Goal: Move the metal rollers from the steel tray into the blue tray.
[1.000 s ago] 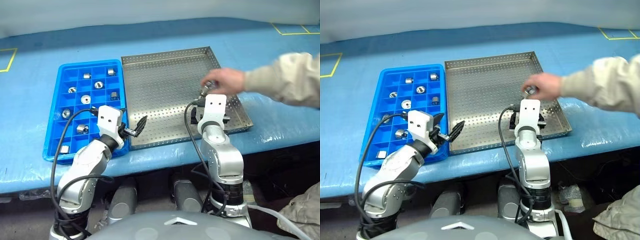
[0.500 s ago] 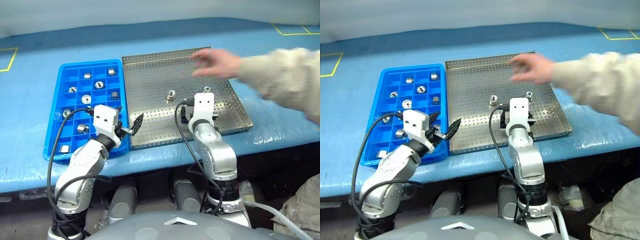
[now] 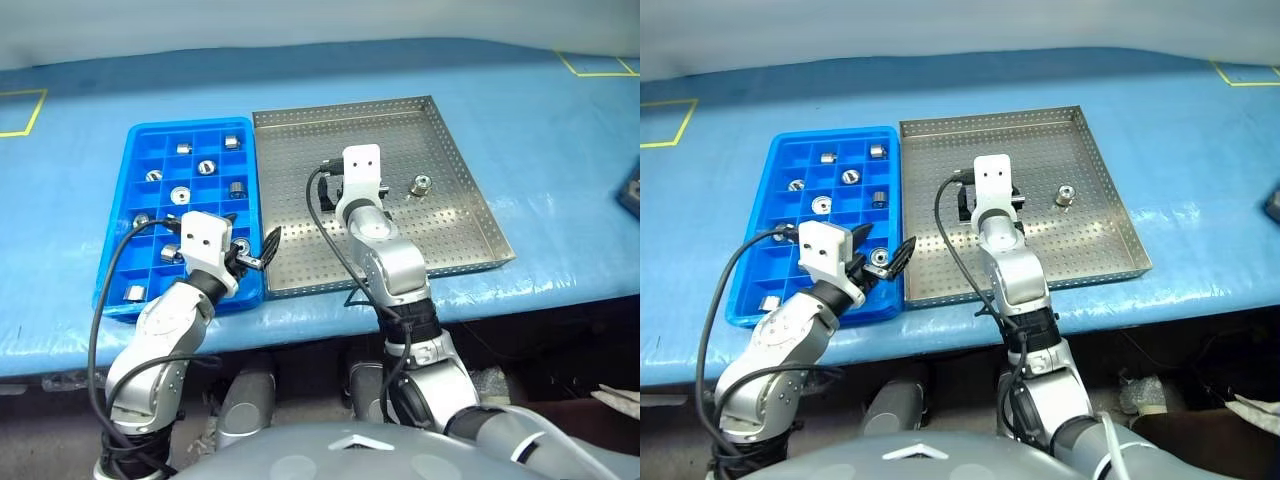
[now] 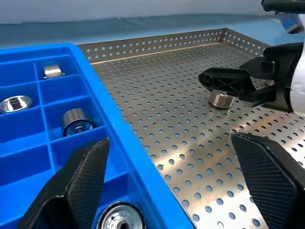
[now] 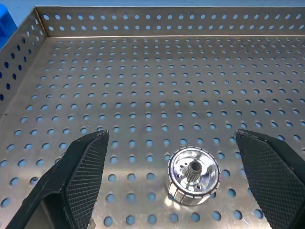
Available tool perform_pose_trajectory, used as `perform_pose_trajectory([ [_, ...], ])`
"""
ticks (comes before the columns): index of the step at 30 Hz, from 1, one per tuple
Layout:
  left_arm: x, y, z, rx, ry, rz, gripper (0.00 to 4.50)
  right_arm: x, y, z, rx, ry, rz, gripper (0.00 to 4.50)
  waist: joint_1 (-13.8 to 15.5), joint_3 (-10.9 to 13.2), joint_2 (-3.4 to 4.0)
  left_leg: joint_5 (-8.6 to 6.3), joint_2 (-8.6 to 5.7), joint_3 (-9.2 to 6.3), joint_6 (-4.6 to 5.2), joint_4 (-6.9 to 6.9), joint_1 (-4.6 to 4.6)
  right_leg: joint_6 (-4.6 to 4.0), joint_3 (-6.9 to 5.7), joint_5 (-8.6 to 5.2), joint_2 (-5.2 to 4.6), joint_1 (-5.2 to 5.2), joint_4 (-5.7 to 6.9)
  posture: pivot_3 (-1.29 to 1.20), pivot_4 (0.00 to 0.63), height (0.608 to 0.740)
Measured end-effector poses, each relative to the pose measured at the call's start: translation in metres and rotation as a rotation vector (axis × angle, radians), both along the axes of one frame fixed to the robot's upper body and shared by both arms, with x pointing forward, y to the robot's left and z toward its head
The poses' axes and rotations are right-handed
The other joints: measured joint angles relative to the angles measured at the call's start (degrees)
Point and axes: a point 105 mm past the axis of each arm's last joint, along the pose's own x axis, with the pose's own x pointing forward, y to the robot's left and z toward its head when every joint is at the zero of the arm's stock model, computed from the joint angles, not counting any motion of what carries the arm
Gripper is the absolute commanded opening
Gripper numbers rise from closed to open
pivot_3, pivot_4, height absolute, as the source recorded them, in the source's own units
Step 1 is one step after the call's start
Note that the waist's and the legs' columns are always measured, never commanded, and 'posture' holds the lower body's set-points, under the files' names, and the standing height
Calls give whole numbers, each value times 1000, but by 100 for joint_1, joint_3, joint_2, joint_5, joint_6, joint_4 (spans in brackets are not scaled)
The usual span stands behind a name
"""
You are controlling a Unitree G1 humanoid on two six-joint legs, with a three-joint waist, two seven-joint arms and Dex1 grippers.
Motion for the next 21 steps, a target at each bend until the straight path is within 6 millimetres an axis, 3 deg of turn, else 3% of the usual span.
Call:
perform_pose_trajectory([
  [10,-3,2,-3,-11,11,22,4500,18,-20,-32,-29,74,-122,4465,41,0,1,1,0,1,-1,0,2,-8,1,3,1,1,2,123,150,740],
  [13,-2,1,-3,-13,8,21,4500,21,-19,-38,-27,90,-116,3868,38,0,2,1,0,2,0,0,12,-16,2,7,1,11,2,125,150,740],
  [19,-2,1,-3,-17,8,26,4500,17,-15,-41,-1,87,-82,1921,60,-1,2,1,0,1,0,2,17,-13,2,-8,1,18,2,130,150,740],
  [21,-2,2,-3,-21,7,39,4500,11,-9,-41,9,85,-47,1719,63,-1,3,1,0,1,0,-1,16,-10,3,-6,1,16,2,133,150,740],
])
